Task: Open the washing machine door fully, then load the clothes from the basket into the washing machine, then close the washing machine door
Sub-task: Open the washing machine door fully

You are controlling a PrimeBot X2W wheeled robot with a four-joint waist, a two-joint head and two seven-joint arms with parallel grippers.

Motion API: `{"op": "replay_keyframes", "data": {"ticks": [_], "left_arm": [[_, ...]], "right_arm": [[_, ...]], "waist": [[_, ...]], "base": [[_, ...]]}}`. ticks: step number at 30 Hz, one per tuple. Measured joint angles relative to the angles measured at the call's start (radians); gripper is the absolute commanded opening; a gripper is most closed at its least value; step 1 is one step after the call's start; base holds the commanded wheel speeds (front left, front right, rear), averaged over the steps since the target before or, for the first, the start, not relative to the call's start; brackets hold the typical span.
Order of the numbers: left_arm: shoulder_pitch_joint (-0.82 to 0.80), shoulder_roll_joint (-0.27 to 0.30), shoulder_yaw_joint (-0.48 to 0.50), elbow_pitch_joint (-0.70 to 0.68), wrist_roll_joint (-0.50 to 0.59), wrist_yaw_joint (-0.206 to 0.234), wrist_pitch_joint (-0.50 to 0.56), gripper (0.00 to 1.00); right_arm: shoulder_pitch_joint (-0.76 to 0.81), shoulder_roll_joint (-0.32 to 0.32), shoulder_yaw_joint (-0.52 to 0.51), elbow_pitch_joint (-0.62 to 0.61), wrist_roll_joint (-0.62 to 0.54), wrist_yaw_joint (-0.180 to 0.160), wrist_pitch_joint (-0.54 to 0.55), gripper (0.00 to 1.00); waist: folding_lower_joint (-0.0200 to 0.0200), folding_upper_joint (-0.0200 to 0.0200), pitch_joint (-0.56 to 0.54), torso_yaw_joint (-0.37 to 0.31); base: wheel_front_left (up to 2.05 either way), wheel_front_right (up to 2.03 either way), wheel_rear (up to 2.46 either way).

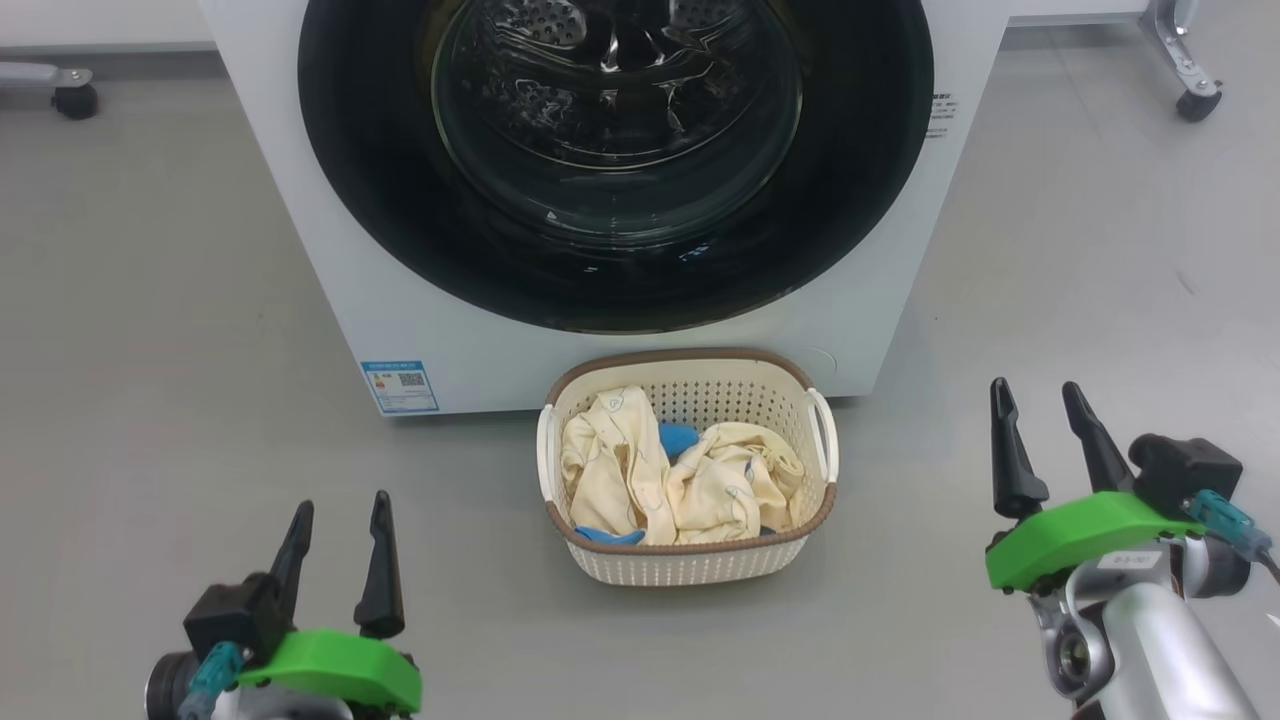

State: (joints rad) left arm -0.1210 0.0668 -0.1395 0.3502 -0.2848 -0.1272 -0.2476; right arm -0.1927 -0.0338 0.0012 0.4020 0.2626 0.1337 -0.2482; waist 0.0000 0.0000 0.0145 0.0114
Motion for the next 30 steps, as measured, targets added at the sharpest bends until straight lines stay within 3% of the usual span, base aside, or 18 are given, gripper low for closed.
{"op": "replay_keyframes", "data": {"ticks": [14, 30], "left_arm": [[-0.001, 0.020, -0.071, 0.030, -0.028, 0.000, 0.000, 1.00], [-0.002, 0.032, -0.070, 0.027, -0.032, 0.000, 0.000, 1.00]], "right_arm": [[0.000, 0.000, 0.001, 0.009, 0.000, 0.000, 0.000, 1.00], [-0.001, 0.000, 0.003, 0.013, 0.000, 0.000, -0.001, 1.00]], "waist": [[0.0000, 0.0000, -0.003, 0.003], [0.0000, 0.0000, -0.009, 0.005]], "base": [[0.26, 0.29, -0.55], [1.15, 1.15, -2.30]]}}
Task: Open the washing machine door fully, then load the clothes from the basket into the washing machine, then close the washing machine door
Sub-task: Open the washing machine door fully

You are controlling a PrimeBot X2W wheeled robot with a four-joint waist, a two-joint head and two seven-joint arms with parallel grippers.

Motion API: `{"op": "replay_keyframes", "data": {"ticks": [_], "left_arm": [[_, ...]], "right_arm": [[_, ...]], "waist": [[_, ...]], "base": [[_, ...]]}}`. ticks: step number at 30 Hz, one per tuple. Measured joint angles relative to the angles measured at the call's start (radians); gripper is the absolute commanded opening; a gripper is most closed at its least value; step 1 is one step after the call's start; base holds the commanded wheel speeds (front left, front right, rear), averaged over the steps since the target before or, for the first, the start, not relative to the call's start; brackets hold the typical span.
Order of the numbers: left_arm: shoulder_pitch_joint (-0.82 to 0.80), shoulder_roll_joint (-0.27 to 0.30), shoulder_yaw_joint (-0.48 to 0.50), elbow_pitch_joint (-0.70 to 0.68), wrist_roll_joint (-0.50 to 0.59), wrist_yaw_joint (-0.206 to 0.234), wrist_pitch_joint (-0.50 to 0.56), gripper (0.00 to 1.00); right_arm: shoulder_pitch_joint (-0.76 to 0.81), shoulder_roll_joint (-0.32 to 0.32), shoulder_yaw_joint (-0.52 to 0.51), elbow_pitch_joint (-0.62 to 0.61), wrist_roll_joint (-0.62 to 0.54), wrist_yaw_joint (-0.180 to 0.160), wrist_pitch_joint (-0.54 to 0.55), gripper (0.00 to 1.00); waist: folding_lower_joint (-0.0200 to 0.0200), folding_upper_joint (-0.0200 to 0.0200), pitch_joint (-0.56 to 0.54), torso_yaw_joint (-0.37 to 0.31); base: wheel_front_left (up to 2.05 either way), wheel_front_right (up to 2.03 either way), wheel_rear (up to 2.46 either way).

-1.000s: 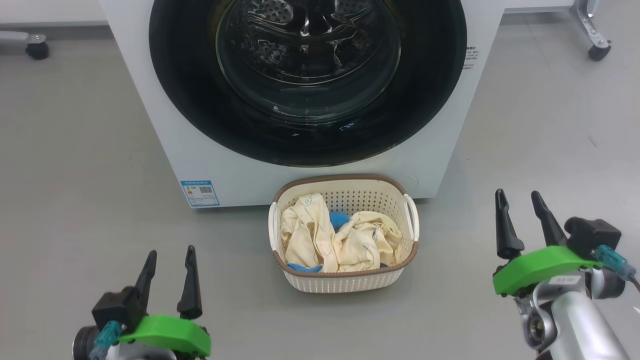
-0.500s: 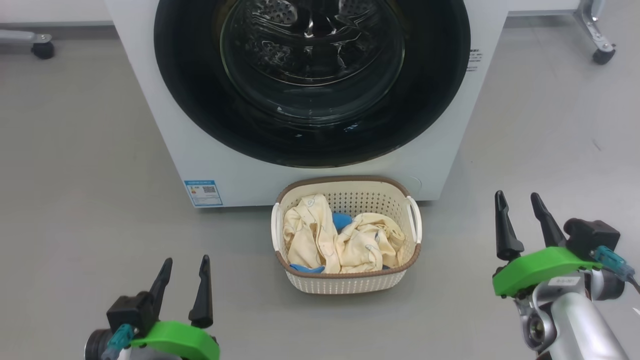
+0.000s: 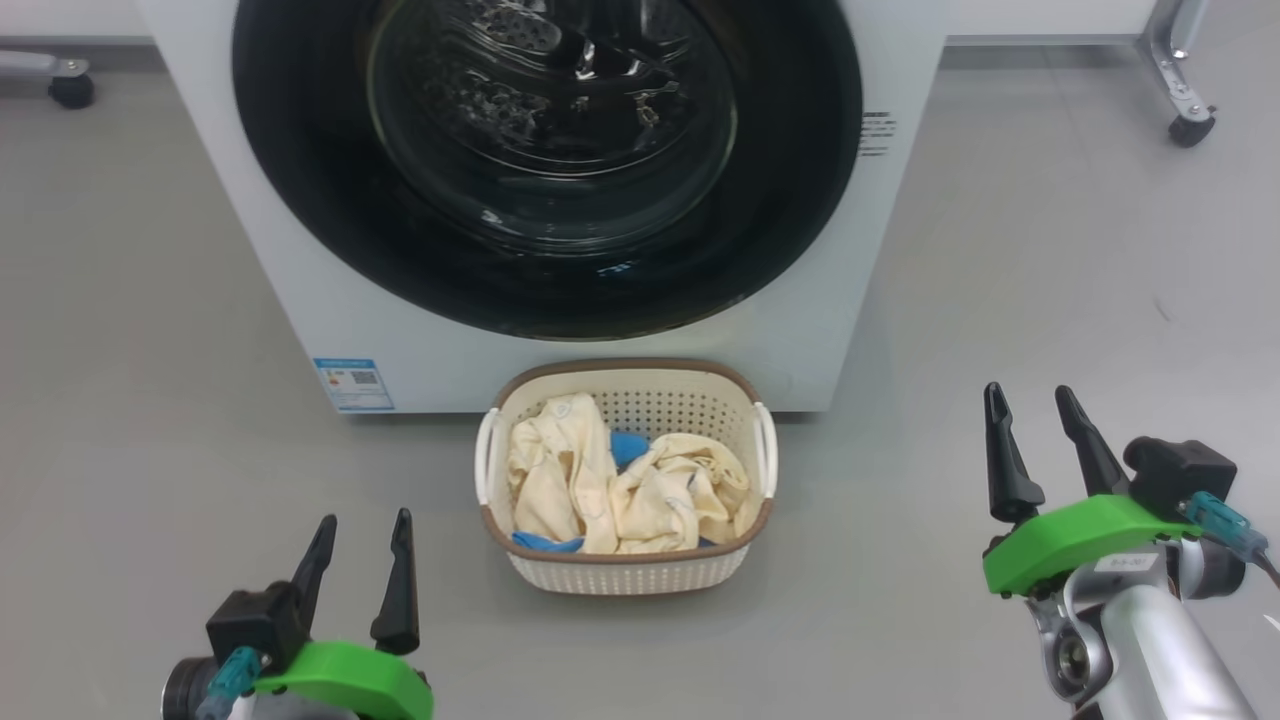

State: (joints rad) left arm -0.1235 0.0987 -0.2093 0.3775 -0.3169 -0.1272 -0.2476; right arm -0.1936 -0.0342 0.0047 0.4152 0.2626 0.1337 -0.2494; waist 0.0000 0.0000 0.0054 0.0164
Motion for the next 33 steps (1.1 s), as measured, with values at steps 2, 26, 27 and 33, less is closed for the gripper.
{"op": "replay_keyframes", "data": {"ticks": [2, 26, 27, 33], "left_arm": [[0.000, 0.000, -0.002, 0.000, 0.000, 0.000, 0.000, 1.00], [0.003, -0.015, 0.014, -0.059, 0.017, -0.003, 0.000, 1.00], [0.003, -0.015, 0.014, -0.059, 0.017, -0.003, 0.000, 1.00], [0.003, -0.015, 0.014, -0.064, 0.017, -0.004, 0.000, 1.00]], "right_arm": [[0.000, 0.000, 0.000, 0.000, 0.000, 0.000, 0.000, 1.00], [0.000, -0.012, 0.005, 0.001, 0.000, 0.000, 0.000, 1.00], [0.000, -0.011, 0.005, 0.001, 0.000, 0.000, 0.000, 1.00], [0.000, -0.011, 0.004, 0.001, 0.000, 0.000, 0.000, 1.00]], "waist": [[0.0000, 0.0000, -0.001, 0.000], [0.0000, 0.0000, -0.004, -0.005], [0.0000, 0.0000, -0.003, -0.005], [0.0000, 0.0000, 0.002, -0.005]], "base": [[1.23, 1.23, -2.46], [0.99, 0.99, -1.99], [0.25, 0.25, -0.49], [0.04, 0.04, -0.09]]}}
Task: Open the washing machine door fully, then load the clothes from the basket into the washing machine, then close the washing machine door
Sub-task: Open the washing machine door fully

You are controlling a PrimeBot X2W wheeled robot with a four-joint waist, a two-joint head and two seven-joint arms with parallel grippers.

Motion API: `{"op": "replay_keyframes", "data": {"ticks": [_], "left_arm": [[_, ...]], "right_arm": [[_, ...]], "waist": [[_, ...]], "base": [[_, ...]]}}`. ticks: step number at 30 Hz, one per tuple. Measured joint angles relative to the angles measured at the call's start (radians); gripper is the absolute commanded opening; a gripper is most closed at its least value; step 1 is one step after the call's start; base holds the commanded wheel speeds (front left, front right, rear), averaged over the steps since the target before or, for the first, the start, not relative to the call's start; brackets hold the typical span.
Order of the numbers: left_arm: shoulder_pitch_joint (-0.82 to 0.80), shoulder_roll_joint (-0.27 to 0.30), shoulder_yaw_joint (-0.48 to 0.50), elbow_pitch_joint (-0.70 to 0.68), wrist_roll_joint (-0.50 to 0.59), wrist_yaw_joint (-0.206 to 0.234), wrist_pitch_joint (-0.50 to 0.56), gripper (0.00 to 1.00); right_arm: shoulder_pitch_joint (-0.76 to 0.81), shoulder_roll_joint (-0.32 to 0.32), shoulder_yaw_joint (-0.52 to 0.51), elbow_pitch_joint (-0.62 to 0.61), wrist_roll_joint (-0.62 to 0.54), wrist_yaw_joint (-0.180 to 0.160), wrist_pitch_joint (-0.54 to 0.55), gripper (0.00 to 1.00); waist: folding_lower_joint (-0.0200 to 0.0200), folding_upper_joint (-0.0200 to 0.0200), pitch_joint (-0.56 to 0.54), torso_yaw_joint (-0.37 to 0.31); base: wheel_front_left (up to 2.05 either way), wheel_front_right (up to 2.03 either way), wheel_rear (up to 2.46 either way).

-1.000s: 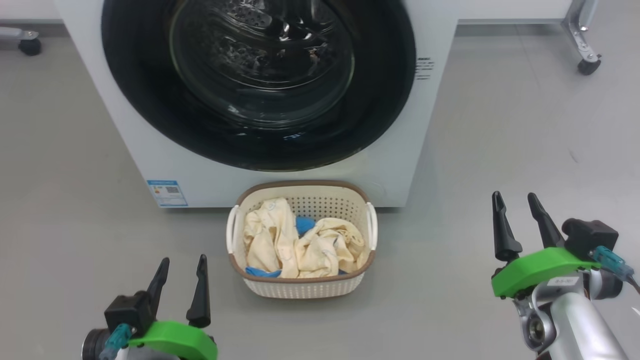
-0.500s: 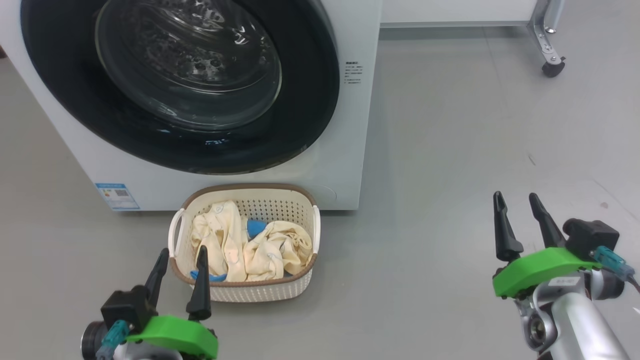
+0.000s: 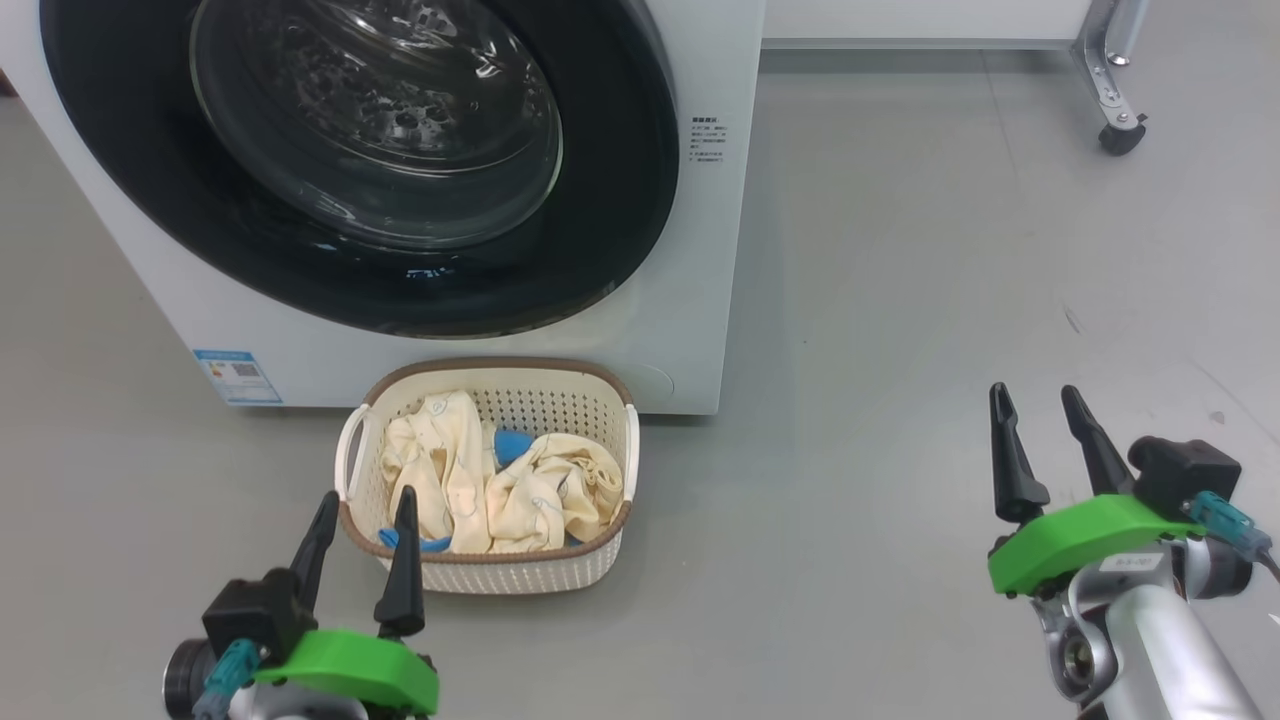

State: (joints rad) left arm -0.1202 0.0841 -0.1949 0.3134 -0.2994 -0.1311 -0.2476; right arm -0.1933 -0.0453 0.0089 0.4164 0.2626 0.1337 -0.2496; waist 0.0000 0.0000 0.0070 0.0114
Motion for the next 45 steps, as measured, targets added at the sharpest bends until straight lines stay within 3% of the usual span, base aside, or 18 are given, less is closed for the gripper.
{"op": "replay_keyframes", "data": {"ticks": [45], "left_arm": [[0.001, -0.007, 0.030, 0.000, 0.009, 0.000, 0.000, 1.00]], "right_arm": [[0.000, 0.000, 0.012, 0.004, 0.000, 0.000, 0.000, 1.00]], "waist": [[0.0000, 0.0000, -0.017, 0.006]], "base": [[0.00, 0.00, 0.00]]}}
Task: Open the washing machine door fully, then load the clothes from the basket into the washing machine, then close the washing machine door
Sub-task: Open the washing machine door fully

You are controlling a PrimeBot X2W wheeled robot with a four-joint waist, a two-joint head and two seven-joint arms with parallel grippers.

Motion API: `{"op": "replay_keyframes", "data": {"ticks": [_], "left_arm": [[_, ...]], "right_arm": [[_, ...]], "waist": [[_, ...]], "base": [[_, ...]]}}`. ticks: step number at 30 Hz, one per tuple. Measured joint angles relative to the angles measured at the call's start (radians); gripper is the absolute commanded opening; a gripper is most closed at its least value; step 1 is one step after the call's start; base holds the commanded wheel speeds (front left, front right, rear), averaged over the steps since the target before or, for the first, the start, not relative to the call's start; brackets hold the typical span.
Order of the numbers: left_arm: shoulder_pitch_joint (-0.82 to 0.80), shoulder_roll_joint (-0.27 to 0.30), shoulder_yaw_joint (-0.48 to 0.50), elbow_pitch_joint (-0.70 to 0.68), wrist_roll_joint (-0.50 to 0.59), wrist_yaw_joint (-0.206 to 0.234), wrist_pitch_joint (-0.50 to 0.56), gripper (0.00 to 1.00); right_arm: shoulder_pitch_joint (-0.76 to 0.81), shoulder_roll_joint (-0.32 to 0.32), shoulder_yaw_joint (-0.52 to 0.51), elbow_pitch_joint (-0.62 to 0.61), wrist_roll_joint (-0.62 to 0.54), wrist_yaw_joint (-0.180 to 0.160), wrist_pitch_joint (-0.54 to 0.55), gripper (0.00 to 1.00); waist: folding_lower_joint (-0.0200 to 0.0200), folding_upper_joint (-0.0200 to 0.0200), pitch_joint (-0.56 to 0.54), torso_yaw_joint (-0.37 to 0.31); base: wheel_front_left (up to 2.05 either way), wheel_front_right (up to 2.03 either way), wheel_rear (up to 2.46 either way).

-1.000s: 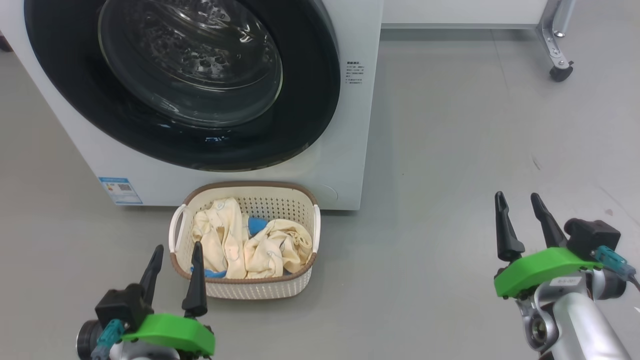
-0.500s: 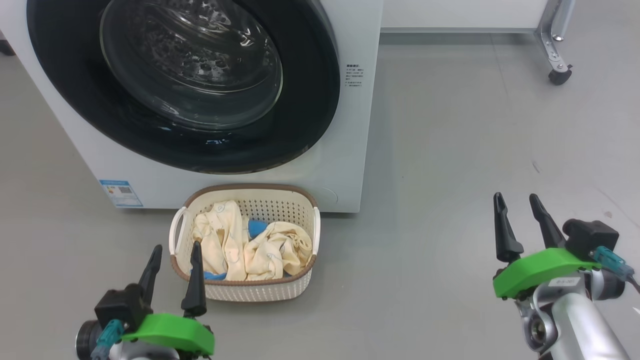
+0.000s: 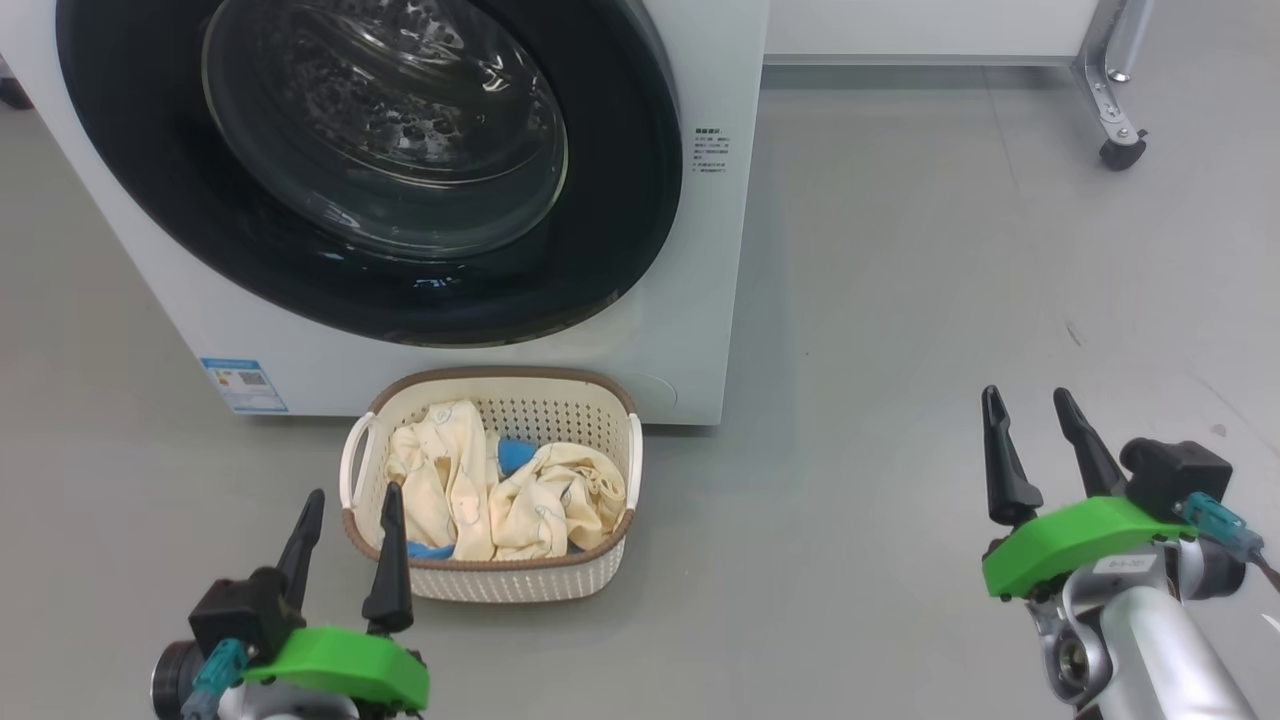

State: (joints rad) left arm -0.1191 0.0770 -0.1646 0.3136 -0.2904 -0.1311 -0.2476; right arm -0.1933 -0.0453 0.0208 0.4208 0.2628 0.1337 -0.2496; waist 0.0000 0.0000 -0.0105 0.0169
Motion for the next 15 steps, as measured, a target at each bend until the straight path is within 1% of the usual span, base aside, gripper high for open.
{"op": "replay_keyframes", "data": {"ticks": [10, 11, 12, 13, 15], "left_arm": [[0.001, 0.000, 0.003, 0.000, 0.000, 0.000, 0.000, 1.00], [0.001, 0.000, 0.003, 0.000, 0.000, 0.000, 0.000, 1.00], [0.001, 0.000, 0.003, 0.000, 0.000, 0.000, 0.000, 1.00], [0.001, 0.000, 0.003, 0.000, 0.000, 0.000, 0.000, 1.00], [0.001, 0.000, 0.003, 0.000, 0.000, 0.000, 0.000, 1.00]], "right_arm": [[0.000, 0.000, 0.003, 0.000, 0.000, 0.000, 0.000, 1.00], [0.000, 0.000, 0.004, 0.000, 0.000, 0.000, 0.000, 0.88], [0.000, 0.000, 0.006, -0.001, 0.001, 0.000, 0.000, 0.09], [0.000, 0.000, 0.008, -0.008, 0.012, 0.000, 0.000, 0.00], [0.000, 0.000, 0.009, -0.030, 0.040, 0.000, 0.000, 0.00]], "waist": [[0.0000, 0.0000, 0.000, 0.001], [0.0000, 0.0000, 0.000, 0.001], [0.0000, 0.0000, 0.001, 0.002], [0.0000, 0.0000, 0.001, 0.002], [0.0000, 0.0000, 0.003, 0.003]], "base": [[0.00, 0.00, 0.00], [0.00, 0.00, 0.00], [0.00, 0.00, 0.00], [0.00, 0.00, 0.00], [0.00, 0.00, 0.00]]}}
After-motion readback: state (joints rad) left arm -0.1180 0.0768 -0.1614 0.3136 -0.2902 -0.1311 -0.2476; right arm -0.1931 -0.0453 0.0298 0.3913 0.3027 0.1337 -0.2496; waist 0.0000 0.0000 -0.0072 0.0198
